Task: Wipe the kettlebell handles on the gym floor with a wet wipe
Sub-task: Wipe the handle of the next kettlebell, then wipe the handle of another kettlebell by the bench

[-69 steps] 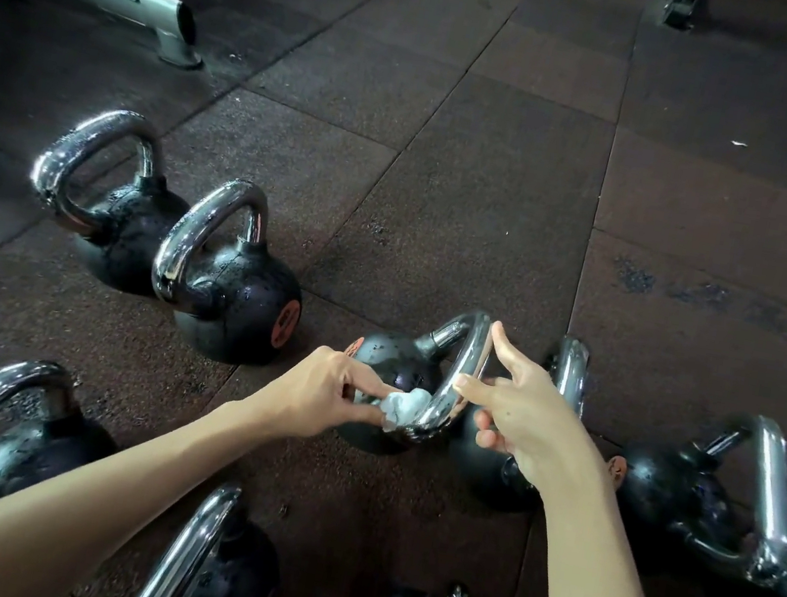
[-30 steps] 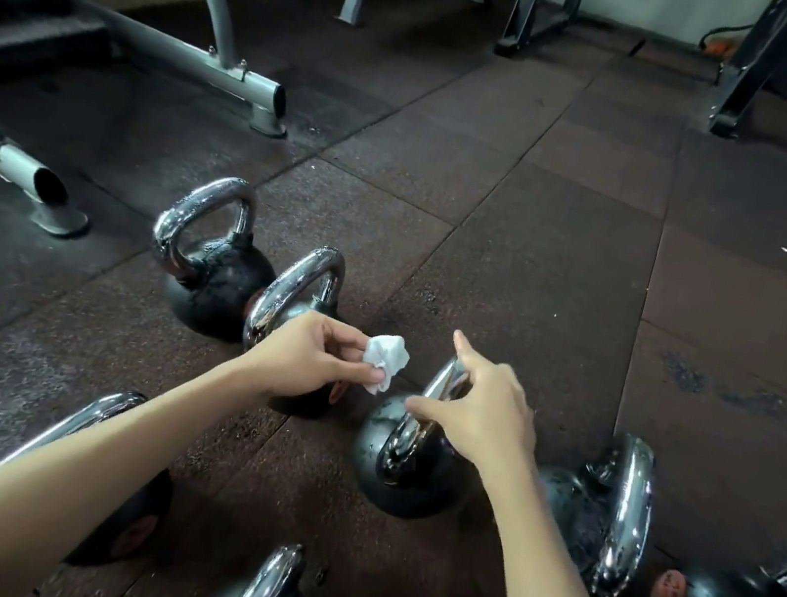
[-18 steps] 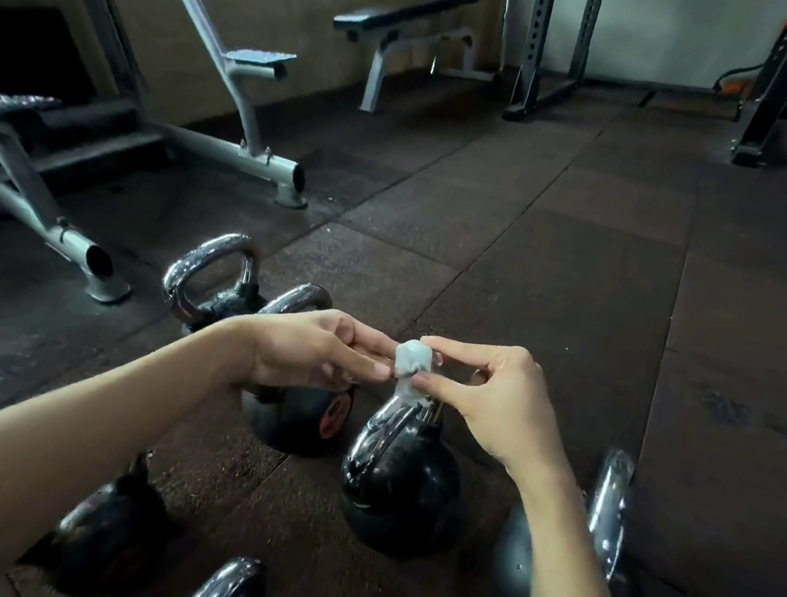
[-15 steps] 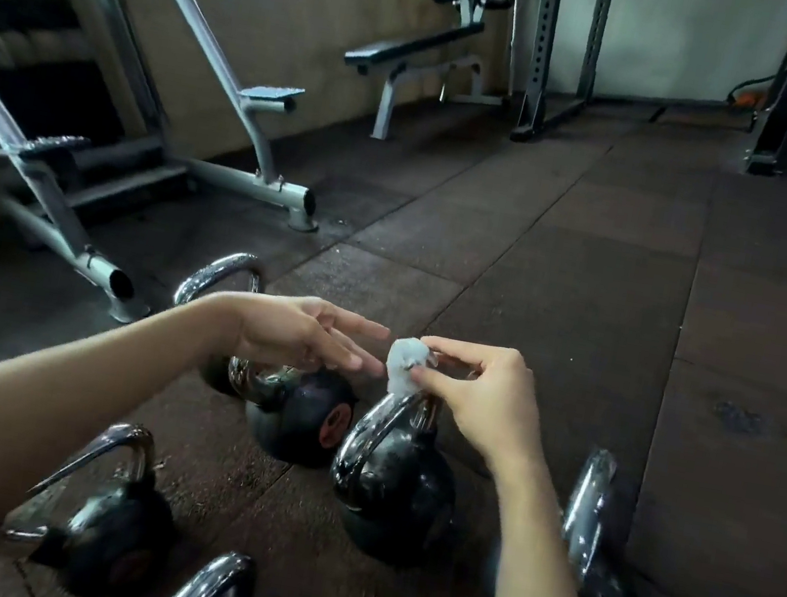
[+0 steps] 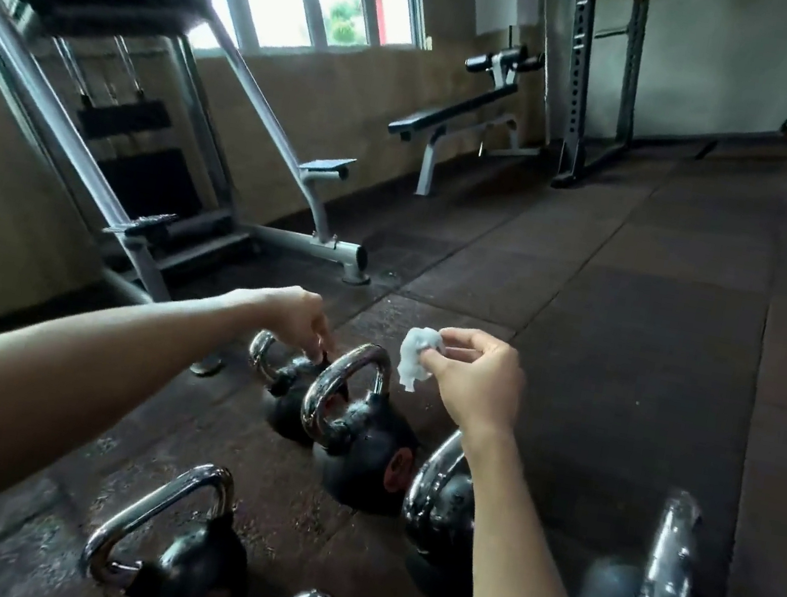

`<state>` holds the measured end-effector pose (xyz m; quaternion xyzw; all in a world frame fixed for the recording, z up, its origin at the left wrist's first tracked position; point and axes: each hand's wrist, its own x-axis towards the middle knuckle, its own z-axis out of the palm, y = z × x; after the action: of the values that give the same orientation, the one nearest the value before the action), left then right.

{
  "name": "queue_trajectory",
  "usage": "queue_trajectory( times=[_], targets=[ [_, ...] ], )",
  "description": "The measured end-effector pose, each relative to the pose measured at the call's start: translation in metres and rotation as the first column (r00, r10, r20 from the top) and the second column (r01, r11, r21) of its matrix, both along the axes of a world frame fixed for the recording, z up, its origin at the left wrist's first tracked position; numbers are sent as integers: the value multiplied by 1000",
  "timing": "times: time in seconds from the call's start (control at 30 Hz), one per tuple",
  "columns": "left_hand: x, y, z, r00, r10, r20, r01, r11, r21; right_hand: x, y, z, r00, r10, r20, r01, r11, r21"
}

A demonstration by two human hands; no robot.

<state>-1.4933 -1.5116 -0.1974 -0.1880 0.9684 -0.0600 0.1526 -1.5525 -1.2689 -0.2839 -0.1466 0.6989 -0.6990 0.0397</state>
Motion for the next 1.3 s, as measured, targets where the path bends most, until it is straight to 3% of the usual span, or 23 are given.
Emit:
queue_trajectory(
  times=[0.13,0.23,0.4,0.57,0.67,0.73,0.83,1.1,1.3],
  targets=[
    [-10,-63,-33,996,-44,-72,44,999,-1,3,-38,-1,993,-115,-15,116,990,86],
    [-26,-104,-53,966,-132,-223,164,977,133,-4,-70,-10,987,-162,-7,162,977,140],
    [-63,-145,-77,816,-490,-308,546,827,131,-9,-129,-31,984,-162,-79,177,953,244],
    [-108,-147,-107,710,-555,-433,681,697,223,-26,-158,-39,954,-155,-255,251,878,407],
    [-128,-144,-131,724,-561,-401,685,651,327,-30,-163,-38,941,-156,-300,282,851,443],
    [-137,-152,-145,768,-482,-422,639,627,446,-27,-171,-36,953,-107,-284,238,843,483],
    [-145,-163,-158,763,-455,-459,646,536,543,-24,-184,-37,967,-22,-252,164,813,559],
    [-156,-166,-154,713,-509,-482,700,487,523,-1,-190,-39,950,143,-277,102,699,708],
    [-156,-164,-149,722,-537,-437,691,518,505,-24,-203,-30,964,40,-264,185,611,770]
  ],
)
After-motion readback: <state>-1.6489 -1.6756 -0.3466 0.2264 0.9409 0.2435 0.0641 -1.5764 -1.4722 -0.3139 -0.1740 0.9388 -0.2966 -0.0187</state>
